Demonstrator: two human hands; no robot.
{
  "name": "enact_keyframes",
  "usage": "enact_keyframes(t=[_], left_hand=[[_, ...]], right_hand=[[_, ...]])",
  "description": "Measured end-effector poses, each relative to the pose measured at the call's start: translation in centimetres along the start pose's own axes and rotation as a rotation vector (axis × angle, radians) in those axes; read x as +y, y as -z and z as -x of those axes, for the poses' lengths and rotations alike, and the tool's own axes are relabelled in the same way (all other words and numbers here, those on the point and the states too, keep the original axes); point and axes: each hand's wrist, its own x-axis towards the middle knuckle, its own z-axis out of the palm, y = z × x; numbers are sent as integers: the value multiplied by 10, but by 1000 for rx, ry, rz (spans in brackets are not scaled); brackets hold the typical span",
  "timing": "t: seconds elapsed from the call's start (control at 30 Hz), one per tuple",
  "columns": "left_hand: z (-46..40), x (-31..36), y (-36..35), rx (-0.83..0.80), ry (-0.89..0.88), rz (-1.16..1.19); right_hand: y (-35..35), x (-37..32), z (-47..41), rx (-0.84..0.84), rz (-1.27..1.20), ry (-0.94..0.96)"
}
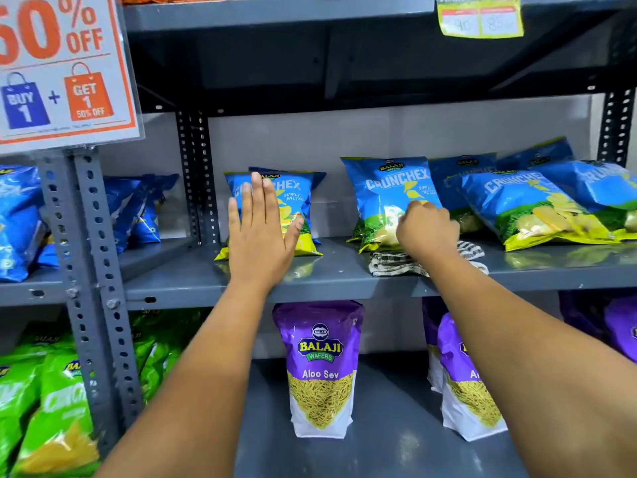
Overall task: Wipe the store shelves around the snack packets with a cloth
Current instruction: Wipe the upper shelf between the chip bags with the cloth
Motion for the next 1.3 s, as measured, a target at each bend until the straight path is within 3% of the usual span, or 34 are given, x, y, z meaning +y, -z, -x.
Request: enact_keyframes(t=[0.1,0.27,0.4,0.5,0.6,0.67,0.8,0.93,1.0,1.07,1.2,1.3], left_hand=[[26,4,-14,-22,19,35],[59,8,-40,-87,80,27],[61,9,-44,-74,95,42],[62,9,-44,-61,94,53],[61,10,-43,-58,104,46],[62,10,-43,-56,112,45],[71,11,-42,-70,149,72],[128,-8,-47,-125,117,48],[184,-29,-51,-216,159,44],[247,-56,-51,-334,259,12],[350,-119,-43,-515,475,-146],[373,-155,-42,-618,580,-205]], right_hand=[[-7,5,9,-227,71,-106],[-13,-7,11,-243,120,17],[-9,-15,-8,-442,109,76],[-2,-4,-20,-438,-23,186],[-3,12,-15,-802,-151,271],[-13,17,-10,-892,-69,310],[-19,11,-3,-734,-96,372],[-32,0,29,-267,10,404],[-39,-8,52,-22,-53,404],[-44,-18,72,118,-211,440],[-72,-41,129,49,-562,458],[-119,-65,186,-224,-794,324]])
